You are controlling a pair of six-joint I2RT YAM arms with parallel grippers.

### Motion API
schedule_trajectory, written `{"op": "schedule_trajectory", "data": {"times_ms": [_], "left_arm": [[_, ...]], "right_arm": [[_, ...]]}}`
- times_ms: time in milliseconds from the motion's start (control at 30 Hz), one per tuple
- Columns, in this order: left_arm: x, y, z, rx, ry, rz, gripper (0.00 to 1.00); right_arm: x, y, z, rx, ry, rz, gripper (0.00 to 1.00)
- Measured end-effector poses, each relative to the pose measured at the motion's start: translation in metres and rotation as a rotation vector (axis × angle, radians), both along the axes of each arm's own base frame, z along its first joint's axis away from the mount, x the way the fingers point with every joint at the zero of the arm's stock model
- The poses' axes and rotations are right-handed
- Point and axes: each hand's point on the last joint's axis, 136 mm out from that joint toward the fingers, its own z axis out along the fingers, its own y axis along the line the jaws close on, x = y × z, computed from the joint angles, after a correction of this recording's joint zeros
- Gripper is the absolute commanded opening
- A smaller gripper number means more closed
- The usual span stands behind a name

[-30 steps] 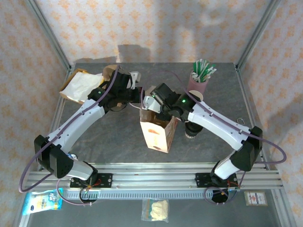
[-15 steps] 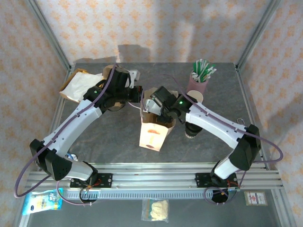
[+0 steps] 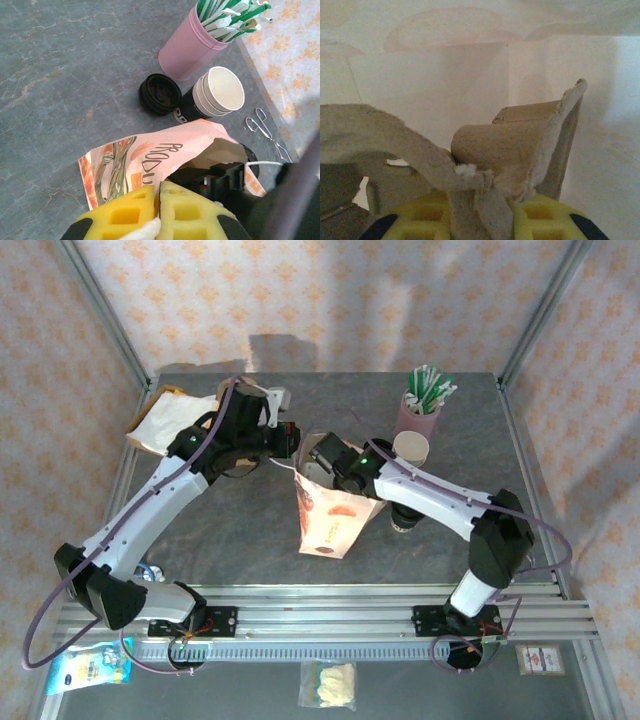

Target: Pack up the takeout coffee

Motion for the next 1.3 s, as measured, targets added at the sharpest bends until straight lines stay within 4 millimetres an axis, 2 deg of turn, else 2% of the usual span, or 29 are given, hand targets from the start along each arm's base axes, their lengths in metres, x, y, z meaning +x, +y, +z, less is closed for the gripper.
{"op": "schedule_trajectory", "data": {"times_ms": [333, 567, 767, 967, 1167, 1300], "left_arm": [[-0.003, 0.001, -0.010, 0.010, 0.021, -0.003, 0.00], [-0.006, 0.003, -0.016, 0.011, 0.009, -0.008, 0.00], [-0.006, 0.004, -0.024, 0.034, -0.001, -0.026, 0.00], [-0.001, 0.011, -0.024, 0.053, -0.020, -0.027, 0.00], [0.003, 0.013, -0.023, 0.068, -0.032, -0.034, 0.00], [0.004, 0.012, -0.022, 0.070, -0.038, -0.038, 0.00]], "right_arm": [[-0.007, 0.002, -0.020, -0.004, 0.052, 0.046, 0.21], [-0.012, -0.003, -0.021, -0.035, 0.076, 0.057, 0.22], [-0.014, 0.007, -0.005, -0.045, 0.045, 0.113, 0.24], [-0.014, 0.016, 0.009, -0.056, 0.003, 0.173, 0.25], [-0.020, 0.033, 0.032, -0.029, -0.024, 0.253, 0.26], [-0.022, 0.034, 0.036, -0.035, -0.025, 0.271, 0.27]]}}
